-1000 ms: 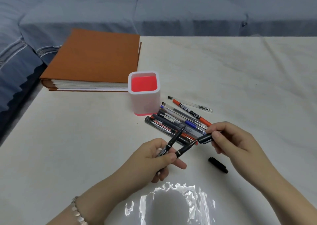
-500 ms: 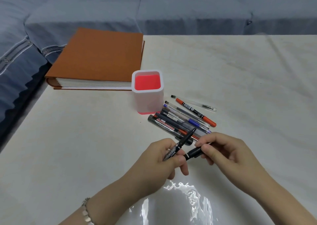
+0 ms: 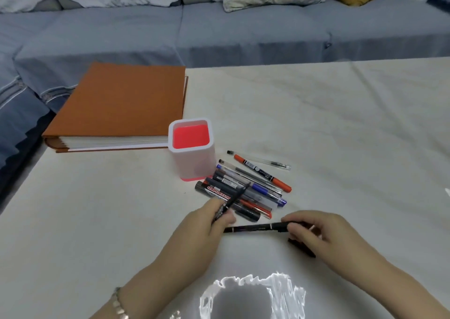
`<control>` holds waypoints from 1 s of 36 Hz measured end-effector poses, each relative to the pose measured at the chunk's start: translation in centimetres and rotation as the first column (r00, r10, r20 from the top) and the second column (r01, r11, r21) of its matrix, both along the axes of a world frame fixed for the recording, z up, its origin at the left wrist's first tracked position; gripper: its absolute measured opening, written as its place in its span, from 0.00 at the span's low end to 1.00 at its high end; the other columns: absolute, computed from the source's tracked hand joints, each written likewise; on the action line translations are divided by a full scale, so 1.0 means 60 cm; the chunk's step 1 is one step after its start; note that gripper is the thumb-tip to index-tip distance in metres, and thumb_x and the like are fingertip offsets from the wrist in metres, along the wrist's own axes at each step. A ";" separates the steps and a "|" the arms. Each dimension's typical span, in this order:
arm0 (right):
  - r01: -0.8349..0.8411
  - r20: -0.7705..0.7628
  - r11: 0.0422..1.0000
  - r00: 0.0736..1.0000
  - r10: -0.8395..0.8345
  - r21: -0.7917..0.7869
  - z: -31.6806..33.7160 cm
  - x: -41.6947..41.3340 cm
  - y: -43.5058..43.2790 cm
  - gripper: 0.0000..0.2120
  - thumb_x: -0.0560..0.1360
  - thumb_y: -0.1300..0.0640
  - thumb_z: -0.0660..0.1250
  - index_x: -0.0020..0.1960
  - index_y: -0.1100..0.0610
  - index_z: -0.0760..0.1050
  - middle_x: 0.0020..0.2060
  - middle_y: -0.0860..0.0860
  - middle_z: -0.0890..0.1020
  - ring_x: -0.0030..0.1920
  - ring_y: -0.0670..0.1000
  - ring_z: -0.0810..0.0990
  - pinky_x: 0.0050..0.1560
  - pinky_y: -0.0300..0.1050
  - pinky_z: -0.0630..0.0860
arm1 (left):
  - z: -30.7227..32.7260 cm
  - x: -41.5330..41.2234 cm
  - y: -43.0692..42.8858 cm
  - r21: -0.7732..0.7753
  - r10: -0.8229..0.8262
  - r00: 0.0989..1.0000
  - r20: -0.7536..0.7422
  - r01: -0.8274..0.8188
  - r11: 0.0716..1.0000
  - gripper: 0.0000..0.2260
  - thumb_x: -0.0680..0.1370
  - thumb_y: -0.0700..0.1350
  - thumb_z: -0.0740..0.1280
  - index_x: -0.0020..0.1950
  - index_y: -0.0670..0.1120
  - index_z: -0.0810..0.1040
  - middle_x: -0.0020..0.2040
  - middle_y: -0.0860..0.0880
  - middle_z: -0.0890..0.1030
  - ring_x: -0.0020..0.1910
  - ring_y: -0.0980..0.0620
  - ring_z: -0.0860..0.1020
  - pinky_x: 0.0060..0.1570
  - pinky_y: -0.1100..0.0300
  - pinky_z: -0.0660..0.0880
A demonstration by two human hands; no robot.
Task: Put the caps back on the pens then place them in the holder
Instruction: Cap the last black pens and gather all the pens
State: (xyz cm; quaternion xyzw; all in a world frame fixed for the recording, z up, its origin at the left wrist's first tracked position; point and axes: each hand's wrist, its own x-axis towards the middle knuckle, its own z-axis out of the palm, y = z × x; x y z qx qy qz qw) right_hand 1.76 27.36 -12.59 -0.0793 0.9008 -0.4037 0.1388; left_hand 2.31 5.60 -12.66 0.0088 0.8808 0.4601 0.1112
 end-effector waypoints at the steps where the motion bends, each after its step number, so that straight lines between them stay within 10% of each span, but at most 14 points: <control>1: 0.037 -0.013 0.999 0.999 -0.037 -0.003 -0.003 0.001 0.003 0.15 0.74 0.56 0.65 0.38 0.35 0.74 0.37 0.29 0.79 0.37 0.39 0.77 0.37 0.29 0.70 | 0.001 -0.006 -0.002 0.040 0.050 0.999 -0.018 -0.050 0.998 0.06 0.78 0.47 0.60 0.43 0.50 0.73 0.42 0.54 0.82 0.43 0.60 0.78 0.47 0.65 0.70; 6: 0.006 -0.124 1.000 0.992 -0.009 -0.020 -0.034 0.006 -0.039 0.08 0.74 0.51 0.65 0.49 0.41 0.79 0.33 0.39 0.77 0.40 0.38 0.73 0.43 0.29 0.66 | -0.001 -0.023 -0.017 0.142 0.203 0.979 -0.017 -0.198 0.970 0.10 0.78 0.43 0.61 0.37 0.48 0.73 0.33 0.53 0.81 0.26 0.59 0.72 0.34 0.61 0.69; 11: -0.104 -0.319 0.947 0.926 0.204 0.304 -0.070 0.001 -0.102 0.07 0.69 0.50 0.65 0.43 0.46 0.81 0.36 0.40 0.80 0.41 0.43 0.74 0.39 0.33 0.73 | 0.001 -0.017 -0.032 0.133 0.292 0.956 0.018 -0.292 0.947 0.10 0.77 0.42 0.62 0.36 0.43 0.73 0.29 0.50 0.80 0.21 0.63 0.69 0.32 0.61 0.64; 20: 0.214 -0.494 0.920 0.869 -0.025 0.330 -0.061 -0.049 -0.088 0.18 0.65 0.53 0.66 0.53 0.57 0.78 0.50 0.54 0.81 0.49 0.57 0.79 0.47 0.50 0.76 | -0.014 -0.007 -0.052 0.165 0.347 0.926 0.146 -0.369 0.915 0.08 0.78 0.42 0.61 0.41 0.42 0.74 0.32 0.50 0.81 0.25 0.57 0.75 0.25 0.65 0.68; 32: 0.023 -0.444 0.891 0.872 0.204 0.453 -0.107 0.008 -0.127 0.25 0.59 0.61 0.77 0.56 0.54 0.78 0.51 0.51 0.82 0.50 0.55 0.80 0.44 0.44 0.77 | -0.032 0.003 -0.028 0.181 0.262 0.961 0.086 -0.274 0.945 0.07 0.78 0.47 0.60 0.43 0.55 0.76 0.39 0.53 0.79 0.42 0.54 0.78 0.46 0.48 0.79; 36: 0.021 -0.447 0.881 0.867 0.220 0.473 -0.106 0.012 -0.128 0.17 0.79 0.52 0.49 0.61 0.54 0.73 0.55 0.49 0.81 0.55 0.53 0.77 0.49 0.44 0.77 | -0.038 0.004 -0.024 0.176 0.244 0.970 0.011 -0.243 0.954 0.06 0.78 0.48 0.60 0.46 0.57 0.76 0.44 0.55 0.78 0.48 0.57 0.77 0.53 0.47 0.76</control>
